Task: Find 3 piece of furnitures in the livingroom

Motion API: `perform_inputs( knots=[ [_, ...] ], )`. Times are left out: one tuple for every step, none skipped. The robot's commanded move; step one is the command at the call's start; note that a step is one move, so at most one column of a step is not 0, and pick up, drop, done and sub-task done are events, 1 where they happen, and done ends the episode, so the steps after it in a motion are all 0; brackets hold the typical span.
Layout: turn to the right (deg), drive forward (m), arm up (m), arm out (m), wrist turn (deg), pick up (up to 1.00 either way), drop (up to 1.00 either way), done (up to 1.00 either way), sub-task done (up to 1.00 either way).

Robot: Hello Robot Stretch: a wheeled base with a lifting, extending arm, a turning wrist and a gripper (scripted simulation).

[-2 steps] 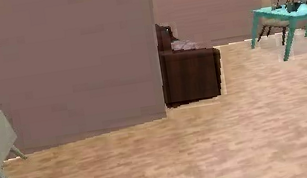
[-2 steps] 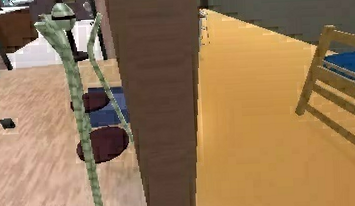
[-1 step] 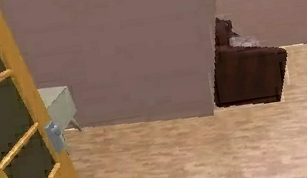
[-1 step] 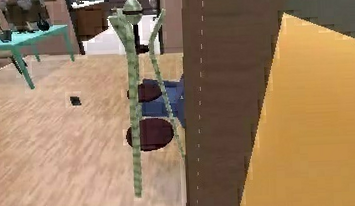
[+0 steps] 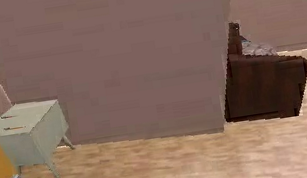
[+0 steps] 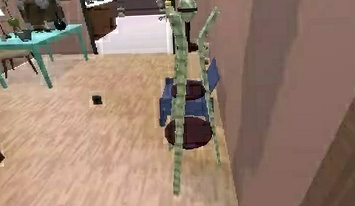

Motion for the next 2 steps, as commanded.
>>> perform_inputs(
  knots=[
    [45.0,0.0,0.0,0.0,0.0,0.0,0.0,0.0,0.0],
    [45.0,0.0,0.0,0.0,0.0,0.0,0.0,0.0,0.0]
  ],
)
